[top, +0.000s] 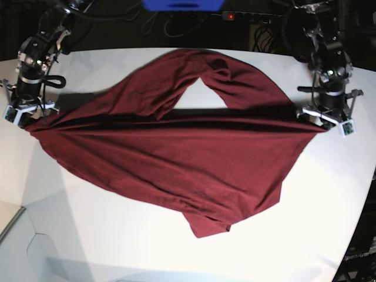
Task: Layout the t-shirt on the table in an organized manner, then fold the t-shirt properly
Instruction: 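Release the shirt with the left gripper and move it over the shirt body, then grasp a fold of the red shirt with the left gripper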
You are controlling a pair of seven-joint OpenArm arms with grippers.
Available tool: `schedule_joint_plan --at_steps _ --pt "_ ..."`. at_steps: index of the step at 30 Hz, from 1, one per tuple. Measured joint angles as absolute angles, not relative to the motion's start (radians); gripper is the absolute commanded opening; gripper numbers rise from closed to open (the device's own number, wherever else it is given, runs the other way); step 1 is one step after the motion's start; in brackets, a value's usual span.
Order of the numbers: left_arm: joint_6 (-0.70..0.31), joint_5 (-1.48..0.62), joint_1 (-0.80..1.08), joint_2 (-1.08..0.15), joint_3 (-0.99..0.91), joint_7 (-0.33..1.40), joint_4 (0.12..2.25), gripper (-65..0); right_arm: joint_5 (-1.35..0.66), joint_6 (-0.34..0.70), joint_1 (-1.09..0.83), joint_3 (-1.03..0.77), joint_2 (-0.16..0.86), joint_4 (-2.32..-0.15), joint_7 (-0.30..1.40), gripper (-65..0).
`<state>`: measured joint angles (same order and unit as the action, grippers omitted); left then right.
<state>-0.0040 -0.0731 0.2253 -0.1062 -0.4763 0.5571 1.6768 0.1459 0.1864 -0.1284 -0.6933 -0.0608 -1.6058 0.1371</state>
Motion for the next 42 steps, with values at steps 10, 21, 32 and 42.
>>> schedule_joint_plan --at_steps 10,21,32,42 --pt "-0.004 -0.136 0.184 -0.125 -0.483 0.559 1.696 -32.6 0.151 0.186 -0.160 -0.688 -0.065 -1.605 0.138 -51.1" --pt "0.005 -0.451 -0.041 -0.281 -0.478 0.552 1.587 -32.6 0.152 0.186 -0.202 -0.723 -0.119 -1.608 0.133 -35.6" --pt "-0.002 -0.381 -0.368 -0.238 -0.136 0.450 1.103 -32.6 0.150 0.186 -0.195 -0.778 -0.122 -1.709 0.138 -35.5" --pt "0.007 -0.361 -0.450 -0.184 -0.058 0.255 0.792 -32.4 0.150 0.186 -0.176 -0.730 -0.094 -1.687 0.138 -35.5"
